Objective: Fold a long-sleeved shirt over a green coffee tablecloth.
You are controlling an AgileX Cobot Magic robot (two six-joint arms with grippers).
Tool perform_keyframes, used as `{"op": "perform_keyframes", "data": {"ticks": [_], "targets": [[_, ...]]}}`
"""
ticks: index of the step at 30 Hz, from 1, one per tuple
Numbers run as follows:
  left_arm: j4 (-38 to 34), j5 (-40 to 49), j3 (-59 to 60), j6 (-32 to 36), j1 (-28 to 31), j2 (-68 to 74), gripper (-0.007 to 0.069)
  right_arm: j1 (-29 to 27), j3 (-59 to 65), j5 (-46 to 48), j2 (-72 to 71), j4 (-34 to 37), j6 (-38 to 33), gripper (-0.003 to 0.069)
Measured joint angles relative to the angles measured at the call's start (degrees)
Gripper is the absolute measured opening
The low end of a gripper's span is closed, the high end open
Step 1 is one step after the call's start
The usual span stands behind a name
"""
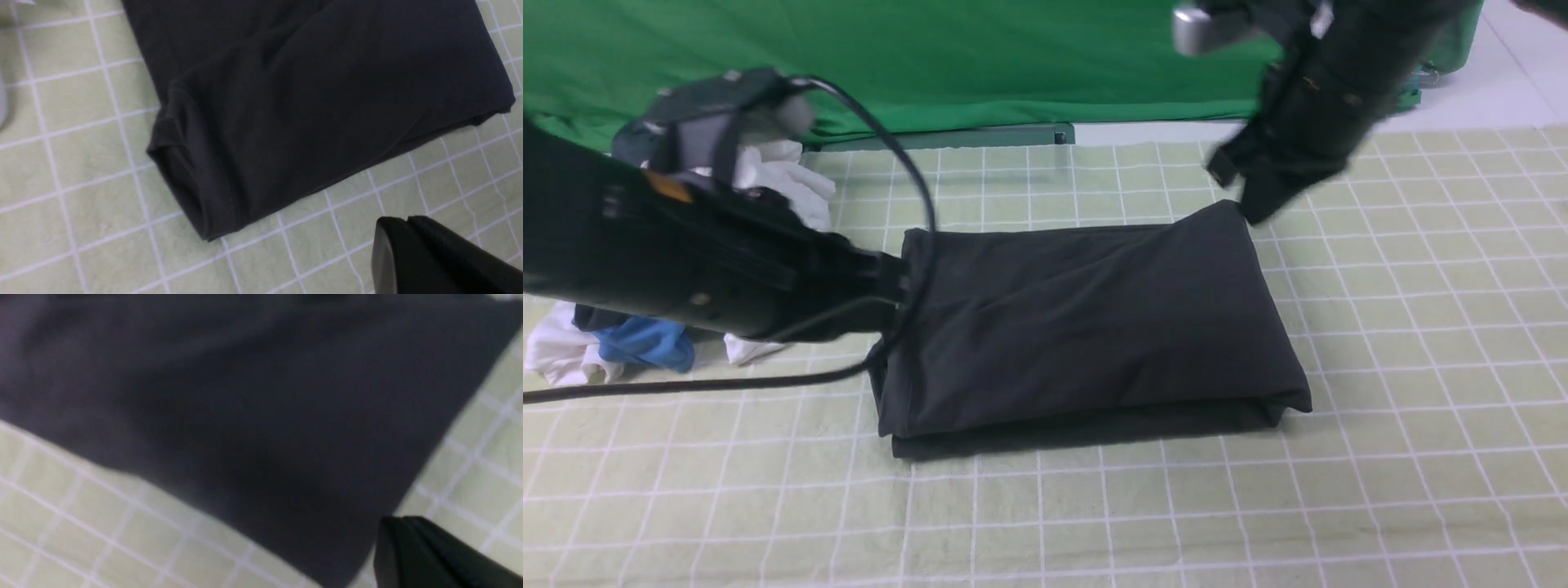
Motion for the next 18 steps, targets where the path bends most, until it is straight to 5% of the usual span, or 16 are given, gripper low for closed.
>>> {"op": "perform_keyframes", "data": {"ticks": [11, 18], "targets": [[0.08, -10.45, -4.5, -1.8, -4.45, 18.01, 0.0011, -0.61, 13.11, -14.53, 0.08, 8.99, -2.54, -0.0002], [3.65, -11.35, -6.28, -3.66, -4.45, 26.22, 0.0011, 1.09, 13.23, -12.59, 4.1, 8.78, -2.9, -0.0002]]}}
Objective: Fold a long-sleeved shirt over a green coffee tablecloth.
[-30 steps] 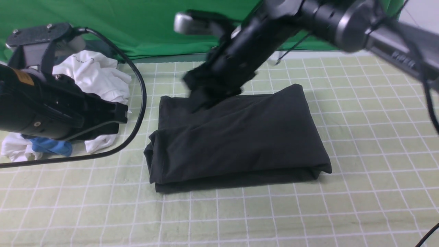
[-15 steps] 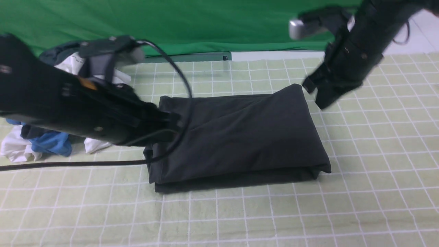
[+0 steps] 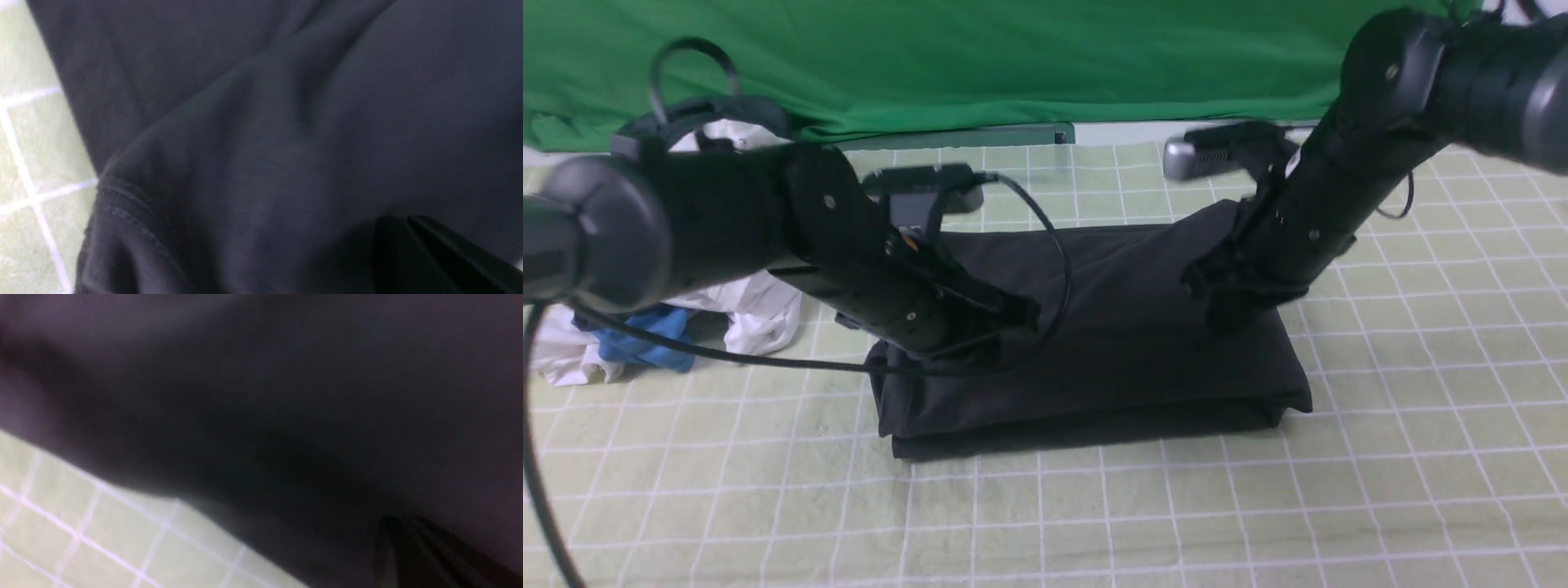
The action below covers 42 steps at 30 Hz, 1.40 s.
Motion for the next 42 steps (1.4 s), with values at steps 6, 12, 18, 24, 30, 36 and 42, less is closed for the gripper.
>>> {"op": "perform_keyframes", "data": {"ticks": [6, 12, 18, 24, 30, 36, 42], "targets": [[6.53, 0.6, -0.36, -7.53, 0.0, 4.6, 0.0011, 0.05, 6.18, 0.11, 1.48, -6.83, 2.96, -0.0002], [7.6, 1.69, -0.68, -8.47, 0.0, 3.69, 0.0011, 0.12, 9.6, -0.69, 0.72, -7.42, 2.91, -0.0002], [12.07, 7.97, -0.52, -8.42, 0.0, -8.09, 0.0011, 0.06, 10.19, -1.54, -10.6, -8.27, 2.87, -0.0002], [13.08, 10.33, 1.01, -8.88, 0.0, -26.74, 0.0011, -0.12, 10.19, -7.21, -31.84, -9.54, 2.59, -0.0001], [13.14, 9.04, 7.1, -9.49, 0.0, -47.06, 0.0011, -0.25, 15.79, -20.64, -53.45, -10.05, 0.66, -0.0001], [13.94, 6.68, 16.18, -9.49, 0.0, -65.26, 0.0011, -0.25, 29.94, -36.33, -72.05, -10.24, 0.06, -0.0001], [13.94, 4.62, 27.19, -9.49, 0.0, -79.8, 0.0011, -0.25, 51.43, -54.28, -91.47, -10.37, 0.02, -0.0001]]}}
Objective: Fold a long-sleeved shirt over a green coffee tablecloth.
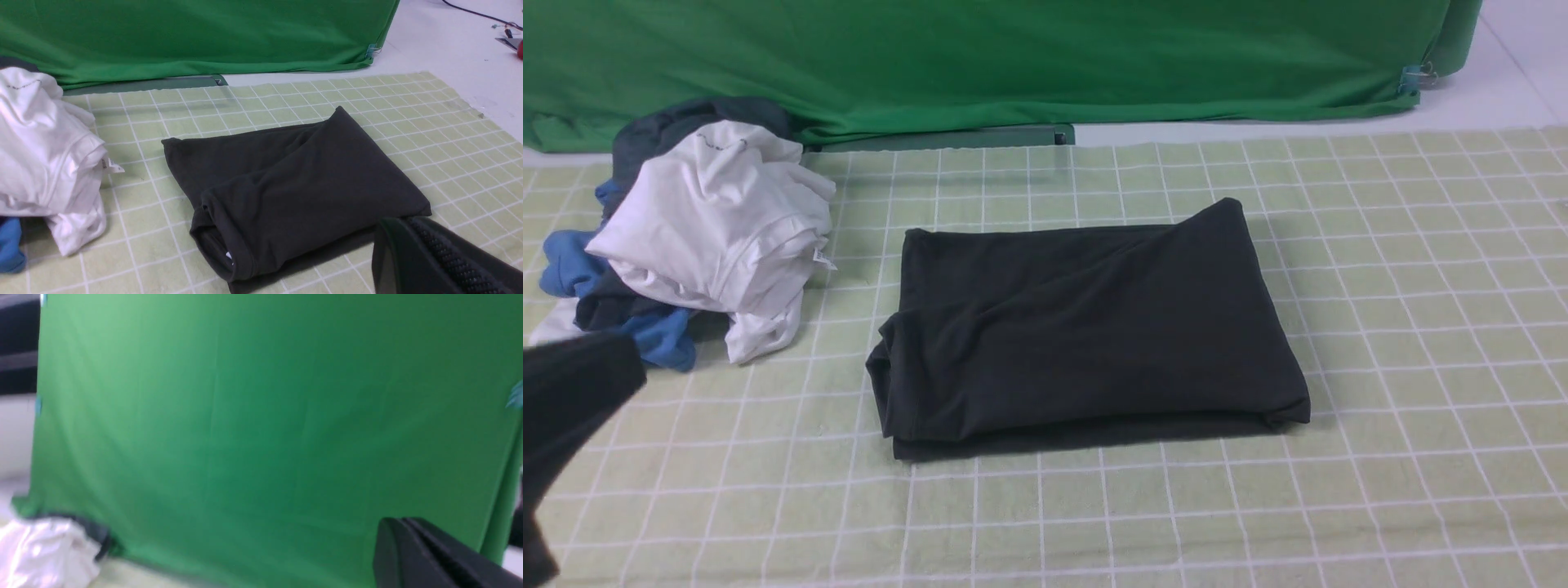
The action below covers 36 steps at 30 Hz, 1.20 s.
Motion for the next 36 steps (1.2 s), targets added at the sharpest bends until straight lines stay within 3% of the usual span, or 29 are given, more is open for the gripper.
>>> {"op": "perform_keyframes", "data": {"ticks": [5, 10, 15, 36], "targets": [[0.0, -1.87, 5.48, -0.01, 0.0, -5.29, 0.0011, 0.0, 10.32, -10.67, -11.12, -0.04, 0.05, 0.0006], [0.0, -3.08, 7.16, -0.17, 0.0, -5.44, 0.0011, 0.0, 12.11, -13.85, -16.09, -0.04, 0.01, 0.0061], [0.0, -3.46, 7.27, -0.2, 0.0, -5.44, 0.0013, 0.0, 12.35, -14.36, -16.44, -0.04, 0.01, 0.0129], [0.24, -3.46, 7.61, -0.14, 0.0, -5.44, 0.0013, 0.0, 12.35, -14.36, -16.55, -0.04, 0.01, 0.019]]}}
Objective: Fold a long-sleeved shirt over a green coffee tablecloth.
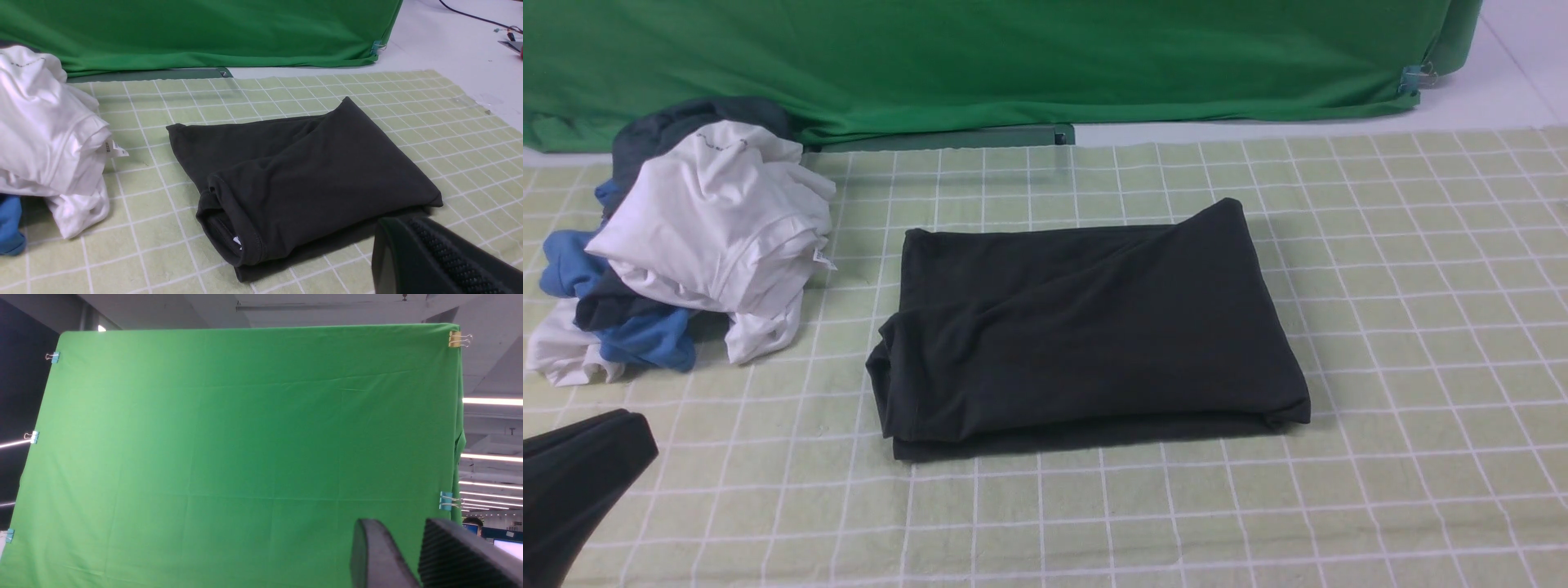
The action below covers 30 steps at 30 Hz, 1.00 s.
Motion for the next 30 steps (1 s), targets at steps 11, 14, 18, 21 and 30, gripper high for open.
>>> {"op": "perform_keyframes", "data": {"ticks": [11, 14, 18, 21, 30], "targets": [[-0.24, -15.26, 7.78, 12.86, 7.8, -4.95, 0.0013, 0.0, 0.0, 0.0, 0.0, 0.0, 0.0, 0.0203], [-0.24, -18.91, 12.58, 13.17, 12.88, -8.95, 0.0013, 0.0, 0.0, 0.0, 0.0, 0.0, 0.0, 0.0211], [-0.24, -19.94, 19.84, 13.17, 19.52, -13.98, 0.0013, 0.0, 0.0, 0.0, 0.0, 0.0, 0.0, 0.0229], [0.19, -20.11, 23.87, 13.17, 20.94, -14.61, 0.0013, 0.0, 0.0, 0.0, 0.0, 0.0, 0.0, 0.0234], [2.56, -19.33, 27.46, 13.17, 21.09, -14.69, 0.0013, 0.0, 0.0, 0.0, 0.0, 0.0, 0.0, 0.0237]]}}
